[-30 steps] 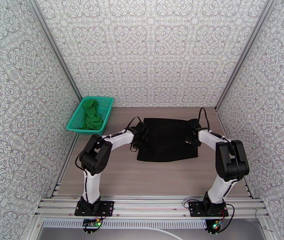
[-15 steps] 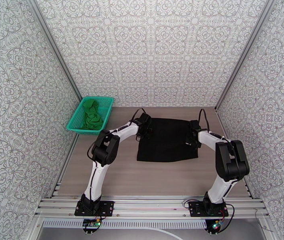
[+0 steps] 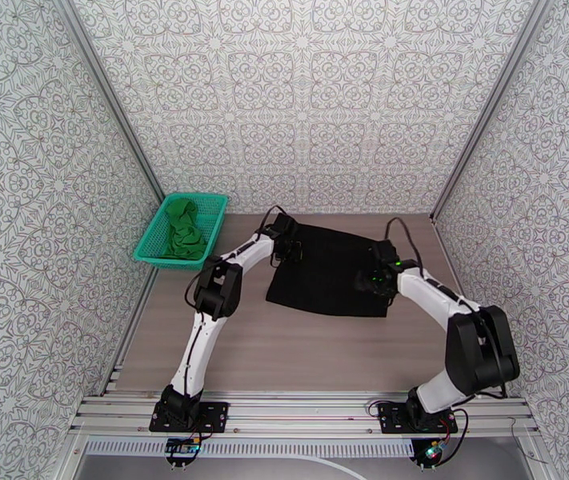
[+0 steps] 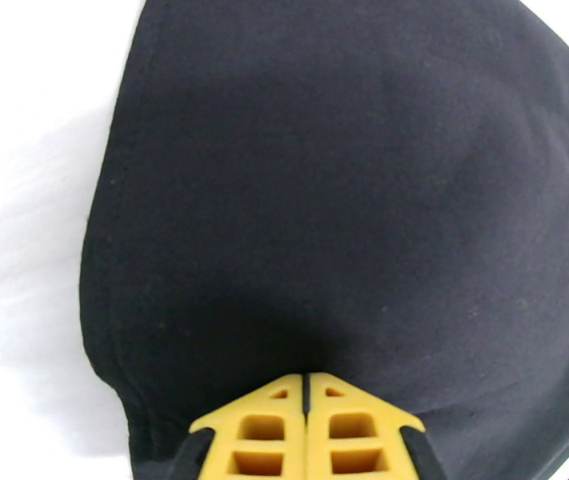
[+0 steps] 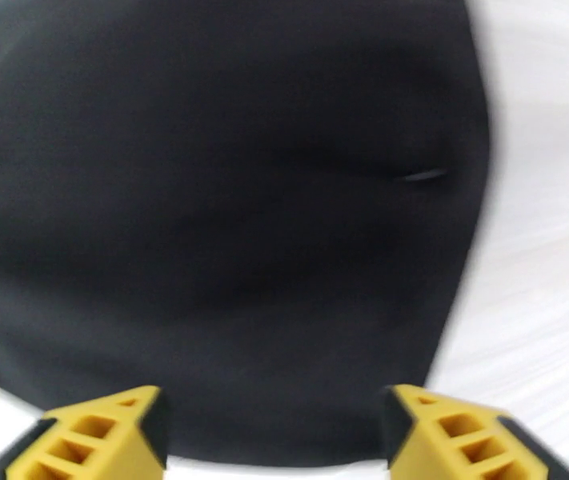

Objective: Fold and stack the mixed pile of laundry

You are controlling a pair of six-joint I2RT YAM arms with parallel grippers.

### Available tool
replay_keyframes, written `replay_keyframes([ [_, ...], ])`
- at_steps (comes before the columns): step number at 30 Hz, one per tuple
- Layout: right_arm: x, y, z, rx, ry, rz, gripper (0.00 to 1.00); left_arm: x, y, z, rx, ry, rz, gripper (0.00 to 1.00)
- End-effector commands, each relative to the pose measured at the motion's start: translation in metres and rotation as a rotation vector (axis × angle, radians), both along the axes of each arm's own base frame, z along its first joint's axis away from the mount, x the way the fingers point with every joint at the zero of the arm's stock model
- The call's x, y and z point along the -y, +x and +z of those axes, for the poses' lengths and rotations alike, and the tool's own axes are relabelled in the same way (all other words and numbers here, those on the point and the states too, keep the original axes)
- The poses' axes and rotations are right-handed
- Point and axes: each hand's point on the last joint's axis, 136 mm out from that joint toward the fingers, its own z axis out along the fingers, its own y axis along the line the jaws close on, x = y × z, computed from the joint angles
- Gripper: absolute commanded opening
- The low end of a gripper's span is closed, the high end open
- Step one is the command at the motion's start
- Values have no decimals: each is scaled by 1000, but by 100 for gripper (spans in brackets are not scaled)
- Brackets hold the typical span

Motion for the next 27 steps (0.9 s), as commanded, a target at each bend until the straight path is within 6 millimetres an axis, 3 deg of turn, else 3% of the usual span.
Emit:
replay_keyframes([
  [1,-48,1,10,-5,98,97,69,-7,-18,-39,-116,23,-7,0],
  [4,-94,16,2,-25,237,155,46,-6,-15,-11,-61,-3,2,2],
  [7,-132,27,-7,-54,320,197,22,-22,-16,40,44,4,50,17],
  [11,-173,27,-6,-66,365,275,9,-67,-33,135,209,33,168,41],
  [14,-195,26,-7,-75,400,305,2,-108,-59,178,247,69,260,56],
  [17,-207,26,-21,-110,408,303,0,-136,-89,184,206,98,307,64],
  [19,-210,30,-33,-132,407,291,0,-144,-108,176,171,89,317,68],
  [22,-211,41,-53,-157,361,268,0,-144,-136,159,118,40,316,74],
  [27,-203,69,-62,-132,246,230,0,-131,-177,127,15,-13,283,85],
])
